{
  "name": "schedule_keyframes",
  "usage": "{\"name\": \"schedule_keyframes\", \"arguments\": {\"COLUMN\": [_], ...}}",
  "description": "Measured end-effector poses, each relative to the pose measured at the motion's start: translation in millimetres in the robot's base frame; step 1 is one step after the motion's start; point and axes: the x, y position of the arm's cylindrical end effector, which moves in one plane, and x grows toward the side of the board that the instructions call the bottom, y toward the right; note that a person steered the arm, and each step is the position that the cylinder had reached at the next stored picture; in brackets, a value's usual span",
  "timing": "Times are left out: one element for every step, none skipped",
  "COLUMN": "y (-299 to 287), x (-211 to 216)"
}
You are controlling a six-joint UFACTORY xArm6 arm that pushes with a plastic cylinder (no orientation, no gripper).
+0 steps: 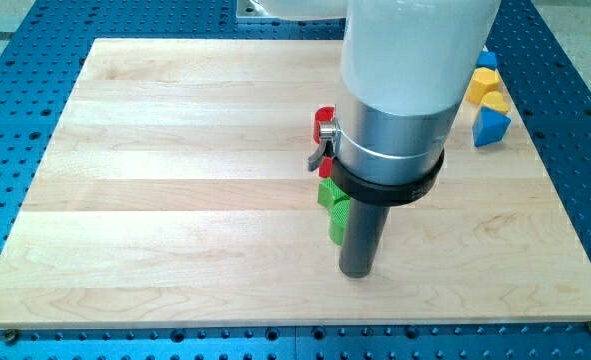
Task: Move the green star at the top center of the board
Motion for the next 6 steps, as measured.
{"name": "schedule_keyframes", "arguments": {"y": [0, 0, 26, 68, 67, 27], "x": [0, 1, 1, -10, -45, -55]}}
